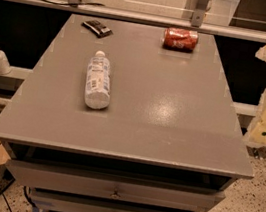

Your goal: Place coke can upright

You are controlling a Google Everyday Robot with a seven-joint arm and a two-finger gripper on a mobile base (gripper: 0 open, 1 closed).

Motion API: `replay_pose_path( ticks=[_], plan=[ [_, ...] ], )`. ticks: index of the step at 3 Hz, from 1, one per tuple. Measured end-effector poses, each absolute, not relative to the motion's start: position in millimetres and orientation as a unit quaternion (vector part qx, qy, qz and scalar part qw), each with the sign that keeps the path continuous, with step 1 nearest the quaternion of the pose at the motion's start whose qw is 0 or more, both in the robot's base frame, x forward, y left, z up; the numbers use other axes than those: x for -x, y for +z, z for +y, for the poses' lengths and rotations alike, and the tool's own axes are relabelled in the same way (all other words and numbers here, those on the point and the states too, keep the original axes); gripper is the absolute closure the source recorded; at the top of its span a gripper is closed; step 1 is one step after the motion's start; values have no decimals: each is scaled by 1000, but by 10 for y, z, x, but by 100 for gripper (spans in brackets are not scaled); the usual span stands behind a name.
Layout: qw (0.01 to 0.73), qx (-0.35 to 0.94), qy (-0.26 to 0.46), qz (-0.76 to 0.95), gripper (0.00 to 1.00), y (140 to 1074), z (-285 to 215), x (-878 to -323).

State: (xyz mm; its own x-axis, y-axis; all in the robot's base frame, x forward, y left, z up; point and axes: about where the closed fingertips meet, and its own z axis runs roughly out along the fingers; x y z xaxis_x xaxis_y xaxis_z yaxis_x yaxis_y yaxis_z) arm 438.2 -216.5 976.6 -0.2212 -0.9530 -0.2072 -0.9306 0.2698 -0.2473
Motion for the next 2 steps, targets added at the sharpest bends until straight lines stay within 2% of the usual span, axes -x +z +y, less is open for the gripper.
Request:
replay_pose_path(
  ticks=[2],
  plan=[
    [183,613,-23,768,0,9807,-2096,-4527]
  ],
)
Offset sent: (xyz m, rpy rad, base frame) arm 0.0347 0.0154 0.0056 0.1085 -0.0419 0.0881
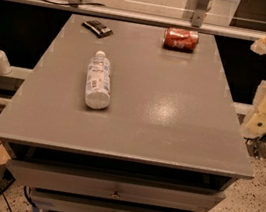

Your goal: Place coke can upright

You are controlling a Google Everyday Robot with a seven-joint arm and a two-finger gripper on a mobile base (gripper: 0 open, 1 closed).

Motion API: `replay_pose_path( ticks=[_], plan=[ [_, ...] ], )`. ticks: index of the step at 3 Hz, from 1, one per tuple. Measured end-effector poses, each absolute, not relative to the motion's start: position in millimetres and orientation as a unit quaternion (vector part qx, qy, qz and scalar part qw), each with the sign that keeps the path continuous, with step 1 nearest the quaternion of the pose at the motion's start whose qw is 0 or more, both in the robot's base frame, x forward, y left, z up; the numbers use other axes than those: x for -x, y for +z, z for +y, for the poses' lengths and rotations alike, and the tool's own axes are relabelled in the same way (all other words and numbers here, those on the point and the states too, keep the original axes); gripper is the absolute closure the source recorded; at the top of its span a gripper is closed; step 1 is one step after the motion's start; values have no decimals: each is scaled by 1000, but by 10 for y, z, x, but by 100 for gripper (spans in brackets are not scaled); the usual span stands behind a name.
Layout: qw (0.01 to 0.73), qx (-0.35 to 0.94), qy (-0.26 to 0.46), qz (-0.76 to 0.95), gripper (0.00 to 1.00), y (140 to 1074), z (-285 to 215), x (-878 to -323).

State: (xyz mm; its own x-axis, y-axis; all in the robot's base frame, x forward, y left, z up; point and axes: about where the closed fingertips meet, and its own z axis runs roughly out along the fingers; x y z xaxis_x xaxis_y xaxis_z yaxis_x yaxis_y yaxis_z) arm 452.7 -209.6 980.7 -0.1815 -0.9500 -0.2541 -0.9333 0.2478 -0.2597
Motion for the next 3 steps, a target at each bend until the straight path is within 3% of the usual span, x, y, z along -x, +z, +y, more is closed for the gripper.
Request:
replay_pose_path(
  ticks=[1,3],
  plan=[
    [208,628,-9,750,0,9855,-1969,-4798],
    [204,617,19,760,0,9747,-2001,-4829]
  ],
)
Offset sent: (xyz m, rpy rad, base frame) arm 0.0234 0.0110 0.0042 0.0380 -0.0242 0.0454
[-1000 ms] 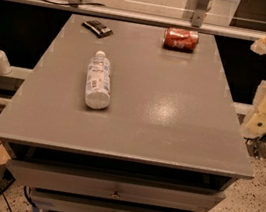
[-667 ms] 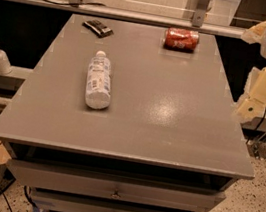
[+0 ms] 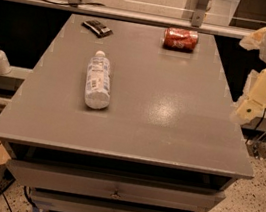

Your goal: Place coke can upright

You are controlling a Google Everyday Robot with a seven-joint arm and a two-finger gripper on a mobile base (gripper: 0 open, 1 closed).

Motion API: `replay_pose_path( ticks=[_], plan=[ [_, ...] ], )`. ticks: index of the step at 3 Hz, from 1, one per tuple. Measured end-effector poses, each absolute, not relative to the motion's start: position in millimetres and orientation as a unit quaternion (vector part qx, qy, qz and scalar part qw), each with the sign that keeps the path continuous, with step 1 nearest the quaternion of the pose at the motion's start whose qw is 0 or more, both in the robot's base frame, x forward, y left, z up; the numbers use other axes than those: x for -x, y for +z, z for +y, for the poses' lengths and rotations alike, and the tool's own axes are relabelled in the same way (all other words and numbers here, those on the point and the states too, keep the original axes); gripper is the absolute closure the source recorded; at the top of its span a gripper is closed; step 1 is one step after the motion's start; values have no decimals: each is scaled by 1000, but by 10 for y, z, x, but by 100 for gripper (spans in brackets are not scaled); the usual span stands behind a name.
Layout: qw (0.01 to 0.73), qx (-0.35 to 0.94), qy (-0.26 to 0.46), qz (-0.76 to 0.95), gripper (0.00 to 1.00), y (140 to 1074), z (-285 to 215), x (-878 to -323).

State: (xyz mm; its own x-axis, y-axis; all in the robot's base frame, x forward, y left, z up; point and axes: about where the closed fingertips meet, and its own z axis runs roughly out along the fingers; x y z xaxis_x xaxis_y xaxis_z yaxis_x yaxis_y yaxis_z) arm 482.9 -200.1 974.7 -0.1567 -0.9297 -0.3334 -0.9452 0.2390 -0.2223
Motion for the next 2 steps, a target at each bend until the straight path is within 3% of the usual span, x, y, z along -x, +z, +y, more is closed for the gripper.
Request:
replay_pose_path(
  ticks=[2],
  plan=[
    [206,647,26,734,0,9566,-1555,-5337]
  ],
)
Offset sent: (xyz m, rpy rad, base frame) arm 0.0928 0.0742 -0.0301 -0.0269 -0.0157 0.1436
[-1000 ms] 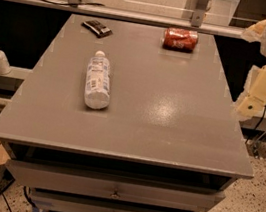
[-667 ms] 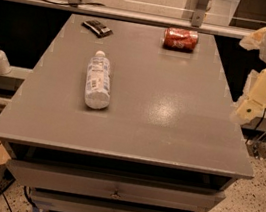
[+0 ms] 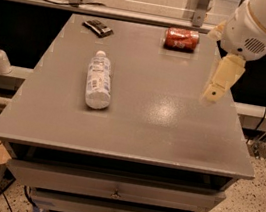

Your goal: Place coke can upright

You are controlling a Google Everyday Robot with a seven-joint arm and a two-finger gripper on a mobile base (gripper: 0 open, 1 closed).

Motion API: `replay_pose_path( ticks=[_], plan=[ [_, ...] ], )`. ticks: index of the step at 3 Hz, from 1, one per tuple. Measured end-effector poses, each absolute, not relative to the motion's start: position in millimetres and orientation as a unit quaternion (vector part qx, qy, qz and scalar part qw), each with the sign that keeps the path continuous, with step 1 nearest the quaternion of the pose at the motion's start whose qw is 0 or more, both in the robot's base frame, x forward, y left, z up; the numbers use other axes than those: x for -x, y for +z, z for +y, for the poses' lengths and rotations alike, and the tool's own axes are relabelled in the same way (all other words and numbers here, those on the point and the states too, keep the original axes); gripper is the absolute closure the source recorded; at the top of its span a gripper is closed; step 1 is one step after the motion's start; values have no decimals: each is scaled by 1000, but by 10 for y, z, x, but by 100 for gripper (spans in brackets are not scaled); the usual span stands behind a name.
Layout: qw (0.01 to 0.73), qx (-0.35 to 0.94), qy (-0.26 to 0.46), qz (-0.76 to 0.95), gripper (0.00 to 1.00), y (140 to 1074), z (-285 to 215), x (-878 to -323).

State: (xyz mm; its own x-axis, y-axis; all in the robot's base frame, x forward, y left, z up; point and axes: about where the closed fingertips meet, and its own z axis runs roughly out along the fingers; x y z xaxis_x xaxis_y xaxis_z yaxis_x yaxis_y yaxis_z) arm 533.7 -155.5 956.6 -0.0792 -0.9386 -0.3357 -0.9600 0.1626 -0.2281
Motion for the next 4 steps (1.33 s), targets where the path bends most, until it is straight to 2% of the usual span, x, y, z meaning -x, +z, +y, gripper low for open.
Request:
replay_pose_path(
  ticks=[1,2,4],
  plan=[
    [214,653,17,726,0,9499,-1425,-5749],
    [212,651,11,729,0,9452,-1382,-5831],
    [211,634,-55,742,0,9499,-1444,-6378]
  ],
)
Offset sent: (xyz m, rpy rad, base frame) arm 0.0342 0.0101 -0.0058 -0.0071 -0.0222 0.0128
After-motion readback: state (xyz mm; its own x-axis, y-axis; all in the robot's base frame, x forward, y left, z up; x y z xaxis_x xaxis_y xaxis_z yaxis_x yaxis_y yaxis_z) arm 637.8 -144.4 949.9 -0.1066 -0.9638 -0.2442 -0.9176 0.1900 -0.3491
